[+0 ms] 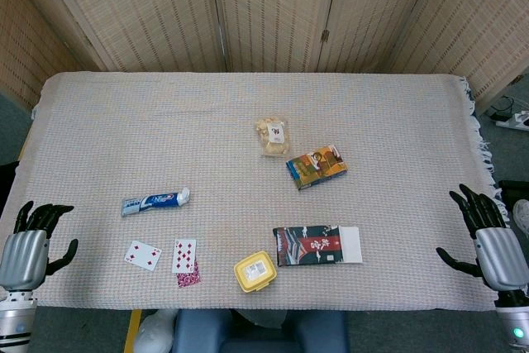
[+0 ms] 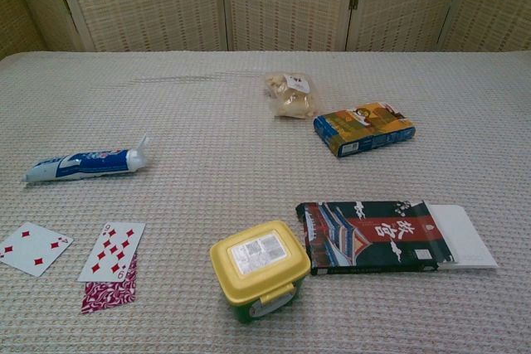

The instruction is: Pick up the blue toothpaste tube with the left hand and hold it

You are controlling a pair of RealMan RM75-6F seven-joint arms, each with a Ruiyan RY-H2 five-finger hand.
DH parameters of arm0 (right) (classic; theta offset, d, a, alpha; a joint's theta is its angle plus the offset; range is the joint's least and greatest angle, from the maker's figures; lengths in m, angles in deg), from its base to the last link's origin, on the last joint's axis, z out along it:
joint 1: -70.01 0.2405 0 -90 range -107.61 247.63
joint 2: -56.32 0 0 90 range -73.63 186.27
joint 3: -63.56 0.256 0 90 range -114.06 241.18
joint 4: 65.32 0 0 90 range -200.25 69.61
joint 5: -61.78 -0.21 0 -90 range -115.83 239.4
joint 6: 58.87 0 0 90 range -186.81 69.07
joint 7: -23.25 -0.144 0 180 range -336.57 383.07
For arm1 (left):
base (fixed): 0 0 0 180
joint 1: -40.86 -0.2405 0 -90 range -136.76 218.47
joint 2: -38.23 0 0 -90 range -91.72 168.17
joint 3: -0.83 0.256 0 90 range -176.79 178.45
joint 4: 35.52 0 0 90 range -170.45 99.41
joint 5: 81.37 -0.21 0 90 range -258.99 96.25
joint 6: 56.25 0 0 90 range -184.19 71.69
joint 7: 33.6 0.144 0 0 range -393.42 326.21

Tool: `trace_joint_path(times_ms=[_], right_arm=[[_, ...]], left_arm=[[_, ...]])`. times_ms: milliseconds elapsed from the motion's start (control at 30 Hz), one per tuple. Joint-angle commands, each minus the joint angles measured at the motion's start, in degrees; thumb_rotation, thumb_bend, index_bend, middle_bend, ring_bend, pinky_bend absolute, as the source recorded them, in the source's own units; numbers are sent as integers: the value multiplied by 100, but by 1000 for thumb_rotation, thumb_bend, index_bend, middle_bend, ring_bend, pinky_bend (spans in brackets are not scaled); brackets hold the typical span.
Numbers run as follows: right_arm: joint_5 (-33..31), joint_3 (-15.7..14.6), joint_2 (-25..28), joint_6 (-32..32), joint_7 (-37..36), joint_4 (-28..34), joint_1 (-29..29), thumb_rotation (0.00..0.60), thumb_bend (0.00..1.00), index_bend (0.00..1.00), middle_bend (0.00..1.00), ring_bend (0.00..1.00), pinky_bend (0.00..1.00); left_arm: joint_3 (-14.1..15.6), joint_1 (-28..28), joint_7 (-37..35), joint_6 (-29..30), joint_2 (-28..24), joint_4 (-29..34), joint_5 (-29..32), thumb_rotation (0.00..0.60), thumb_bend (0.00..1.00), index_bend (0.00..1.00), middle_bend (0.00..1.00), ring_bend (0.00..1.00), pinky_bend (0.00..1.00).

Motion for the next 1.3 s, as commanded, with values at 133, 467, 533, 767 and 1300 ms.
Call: trace_joint_path(times_ms=[133, 467, 533, 767, 1300], right_arm=[[14, -4, -1, -11, 61, 39, -10, 600, 263, 0, 0, 0, 0], [58, 7, 14, -199, 8, 29, -97, 600, 263, 0, 0, 0, 0], [64, 18, 26, -234, 8, 32, -109, 600, 262, 0, 0, 0, 0], [104, 29, 61, -333, 15, 51, -150, 600, 262, 0, 0, 0, 0], [30, 37, 81, -307, 22, 58, -187, 600, 263, 0, 0, 0, 0]], left_arm=[[4, -1, 10, -30, 15, -34, 9, 600, 430, 260, 273, 179, 56], [-110, 168, -29, -158, 12, -63, -63, 600, 431, 256, 273, 179, 56], [-187, 310, -14, -297, 15, -68, -74, 600, 430, 252, 274, 180, 56], [-486, 966, 72, -963, 234, -340, -17, 600, 430, 247, 273, 184, 56], [-642, 2058, 390, -2487, 1200, -1510, 866, 600, 352, 130, 188, 138, 48]])
